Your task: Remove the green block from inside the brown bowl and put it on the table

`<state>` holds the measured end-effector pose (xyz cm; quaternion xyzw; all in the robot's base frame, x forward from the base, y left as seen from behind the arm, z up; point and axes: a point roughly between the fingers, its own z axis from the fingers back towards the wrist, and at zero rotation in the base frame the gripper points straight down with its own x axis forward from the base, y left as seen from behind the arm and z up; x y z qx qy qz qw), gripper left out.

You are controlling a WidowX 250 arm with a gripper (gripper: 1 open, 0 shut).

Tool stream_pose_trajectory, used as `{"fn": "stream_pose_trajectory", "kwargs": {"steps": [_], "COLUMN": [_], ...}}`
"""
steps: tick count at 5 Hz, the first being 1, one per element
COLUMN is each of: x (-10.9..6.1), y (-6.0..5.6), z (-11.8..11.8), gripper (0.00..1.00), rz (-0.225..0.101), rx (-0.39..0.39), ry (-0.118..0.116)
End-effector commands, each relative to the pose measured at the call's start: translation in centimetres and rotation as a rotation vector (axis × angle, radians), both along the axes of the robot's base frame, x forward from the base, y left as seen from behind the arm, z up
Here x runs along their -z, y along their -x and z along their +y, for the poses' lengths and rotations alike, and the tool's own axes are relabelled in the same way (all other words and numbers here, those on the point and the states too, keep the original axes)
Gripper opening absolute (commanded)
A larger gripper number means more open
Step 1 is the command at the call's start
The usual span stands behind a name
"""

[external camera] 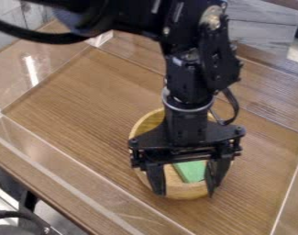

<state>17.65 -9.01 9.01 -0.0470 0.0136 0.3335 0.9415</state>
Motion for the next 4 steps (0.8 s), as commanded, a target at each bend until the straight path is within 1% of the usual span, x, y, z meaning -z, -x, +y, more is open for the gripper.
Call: {"fn": "stream_pose_trajectory", "kwargs": {"steps": [1, 4], "x": [-0.6, -0.1], "y": [-1.0, -2.5], "z": [0.3, 2.2], "gripper": [1.0, 1.0], "rz": [-0.04, -0.043], "rx": [-0.012, -0.054], "ry": [0.022, 0.038]}}
